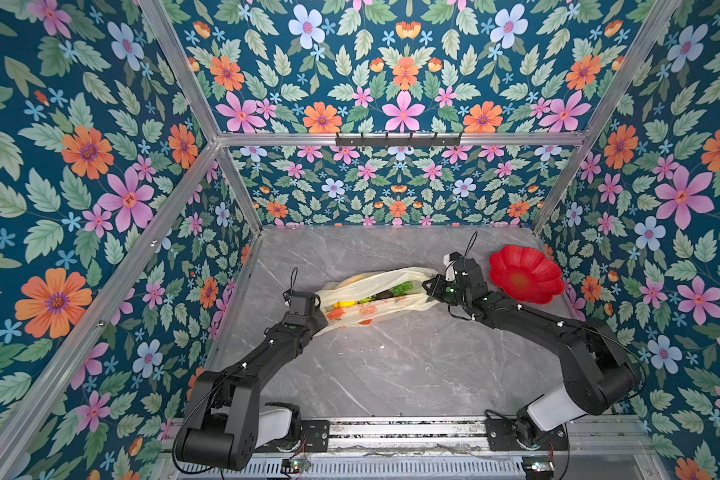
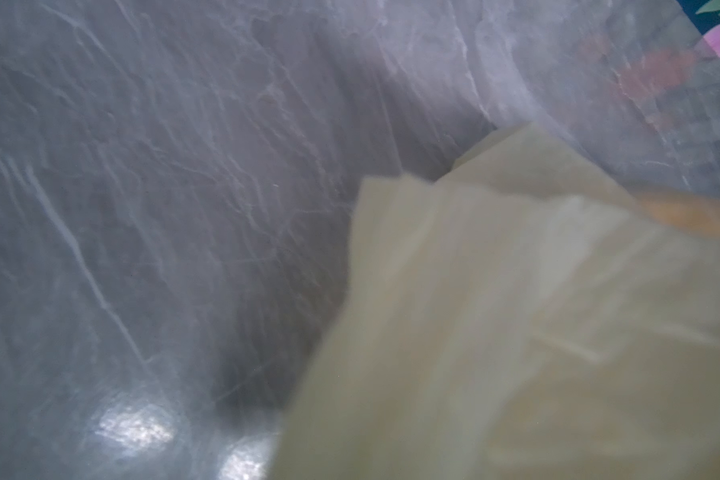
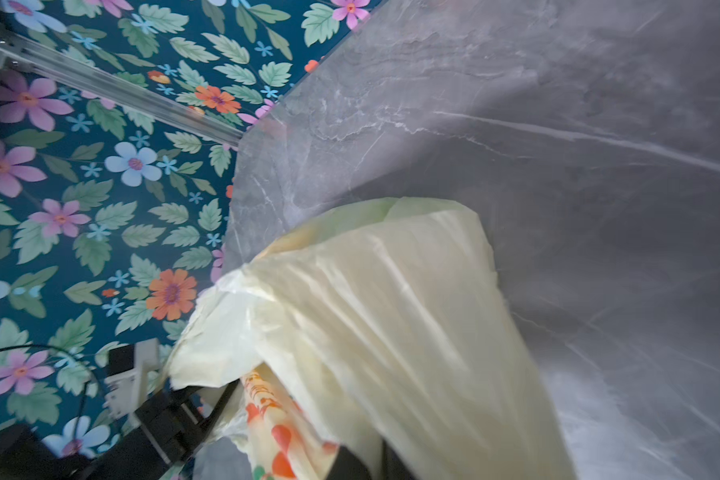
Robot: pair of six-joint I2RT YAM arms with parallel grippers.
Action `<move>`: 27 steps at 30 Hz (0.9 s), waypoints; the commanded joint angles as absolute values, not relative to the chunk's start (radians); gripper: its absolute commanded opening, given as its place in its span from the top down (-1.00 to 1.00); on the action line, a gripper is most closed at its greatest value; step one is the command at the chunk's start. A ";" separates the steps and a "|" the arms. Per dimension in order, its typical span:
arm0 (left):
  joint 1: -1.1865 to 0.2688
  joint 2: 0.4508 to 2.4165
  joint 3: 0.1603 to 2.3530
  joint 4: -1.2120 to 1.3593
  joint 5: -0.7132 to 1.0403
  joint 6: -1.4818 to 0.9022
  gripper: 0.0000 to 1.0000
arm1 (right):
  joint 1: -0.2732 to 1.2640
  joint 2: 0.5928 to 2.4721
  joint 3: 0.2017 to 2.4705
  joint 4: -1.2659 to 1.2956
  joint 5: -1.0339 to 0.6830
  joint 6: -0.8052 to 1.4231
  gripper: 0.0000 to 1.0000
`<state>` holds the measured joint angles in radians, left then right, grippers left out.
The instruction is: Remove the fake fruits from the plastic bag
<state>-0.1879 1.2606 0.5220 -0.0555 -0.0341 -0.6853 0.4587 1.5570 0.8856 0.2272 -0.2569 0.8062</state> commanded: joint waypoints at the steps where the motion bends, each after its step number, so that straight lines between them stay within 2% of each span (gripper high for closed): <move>1: -0.178 1.264 0.528 0.011 0.007 -0.624 1.00 | 0.454 1.558 0.888 0.316 -0.308 0.843 1.00; 7: -0.241 1.247 0.584 -0.036 -0.017 -0.591 0.99 | 0.455 1.568 0.887 0.341 -0.339 0.849 1.00; 11: -0.302 1.220 0.618 -0.156 -0.098 -0.603 0.14 | 0.454 1.559 0.878 0.323 -0.328 0.831 1.00; 14: -0.362 1.189 0.643 -0.289 -0.212 -0.636 -0.32 | 0.455 1.552 0.883 0.290 -0.312 0.815 1.00; 16: -0.395 1.172 0.661 -0.377 -0.276 -0.669 -0.50 | 0.454 1.549 0.884 0.286 -0.312 0.809 1.00; 22: -0.485 1.133 0.729 -0.542 -0.415 -0.718 -0.72 | 0.454 1.554 0.900 0.261 -0.313 0.793 1.00; 27: -0.506 1.193 0.826 -0.503 -0.482 -0.586 -0.77 | 0.456 1.552 0.904 0.244 -0.311 0.779 1.00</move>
<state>-0.5030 1.1648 0.7879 -0.4961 -0.3996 -0.6720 0.4545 1.5593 0.8986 0.2504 -0.3164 0.8017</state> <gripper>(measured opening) 0.887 0.048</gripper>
